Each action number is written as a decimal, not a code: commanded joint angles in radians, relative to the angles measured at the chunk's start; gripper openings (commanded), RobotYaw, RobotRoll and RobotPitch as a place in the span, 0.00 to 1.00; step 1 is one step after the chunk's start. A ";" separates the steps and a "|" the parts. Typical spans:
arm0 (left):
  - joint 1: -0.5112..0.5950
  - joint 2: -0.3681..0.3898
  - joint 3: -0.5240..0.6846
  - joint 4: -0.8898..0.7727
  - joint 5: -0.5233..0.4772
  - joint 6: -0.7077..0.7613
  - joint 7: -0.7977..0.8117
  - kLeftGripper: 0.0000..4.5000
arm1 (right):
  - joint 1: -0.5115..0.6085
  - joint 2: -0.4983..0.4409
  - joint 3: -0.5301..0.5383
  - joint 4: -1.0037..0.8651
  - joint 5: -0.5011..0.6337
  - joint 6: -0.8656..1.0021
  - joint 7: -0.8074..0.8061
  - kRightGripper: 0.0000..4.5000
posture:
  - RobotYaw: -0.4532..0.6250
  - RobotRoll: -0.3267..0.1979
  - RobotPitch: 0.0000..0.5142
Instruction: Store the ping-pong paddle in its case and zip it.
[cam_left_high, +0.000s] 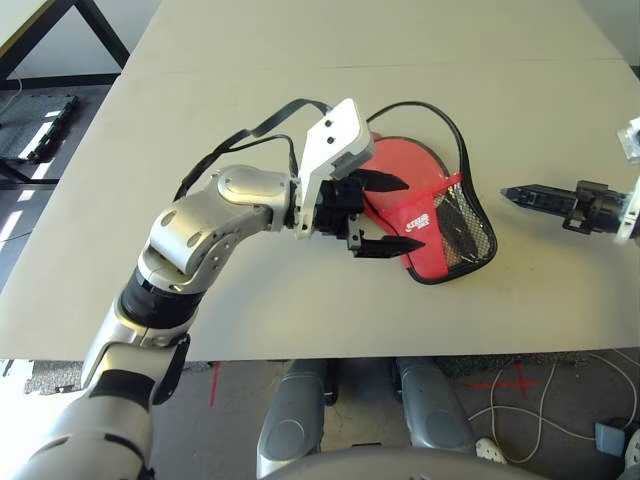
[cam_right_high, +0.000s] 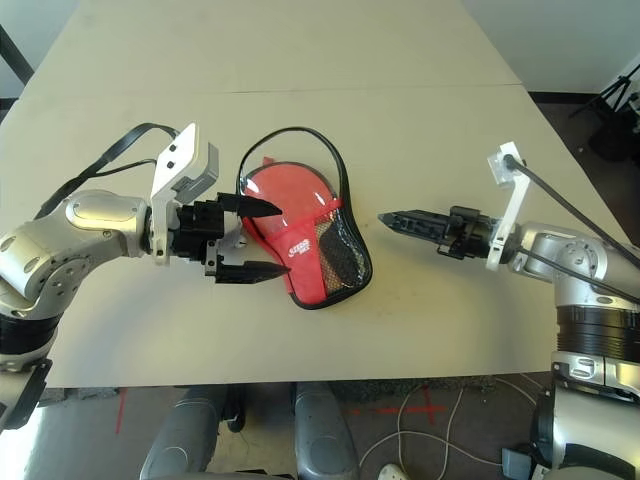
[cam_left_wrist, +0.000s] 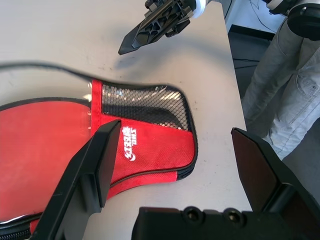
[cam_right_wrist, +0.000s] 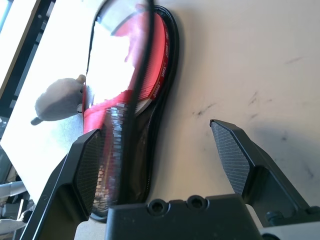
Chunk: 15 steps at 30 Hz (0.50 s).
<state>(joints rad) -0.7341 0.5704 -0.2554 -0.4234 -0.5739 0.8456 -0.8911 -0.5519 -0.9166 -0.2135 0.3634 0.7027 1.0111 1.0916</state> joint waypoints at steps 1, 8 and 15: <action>0.010 0.002 -0.008 -0.008 0.009 -0.005 -0.004 1.00 | -0.005 -0.009 -0.004 0.009 -0.010 0.004 0.015 1.00 | 0.37 0.62 0.46; 0.004 0.050 0.025 0.009 0.014 -0.004 -0.020 1.00 | 0.017 0.028 0.033 -0.059 0.010 0.080 0.008 1.00 | 0.37 0.62 0.47; 0.007 0.106 0.048 -0.001 0.004 0.015 -0.048 1.00 | 0.031 0.108 0.076 -0.112 -0.006 0.125 -0.037 1.00 | 0.37 0.62 0.48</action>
<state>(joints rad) -0.7345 0.6622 -0.2161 -0.4125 -0.5601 0.8484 -0.9241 -0.5385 -0.8173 -0.1624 0.2733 0.7042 1.1179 1.0729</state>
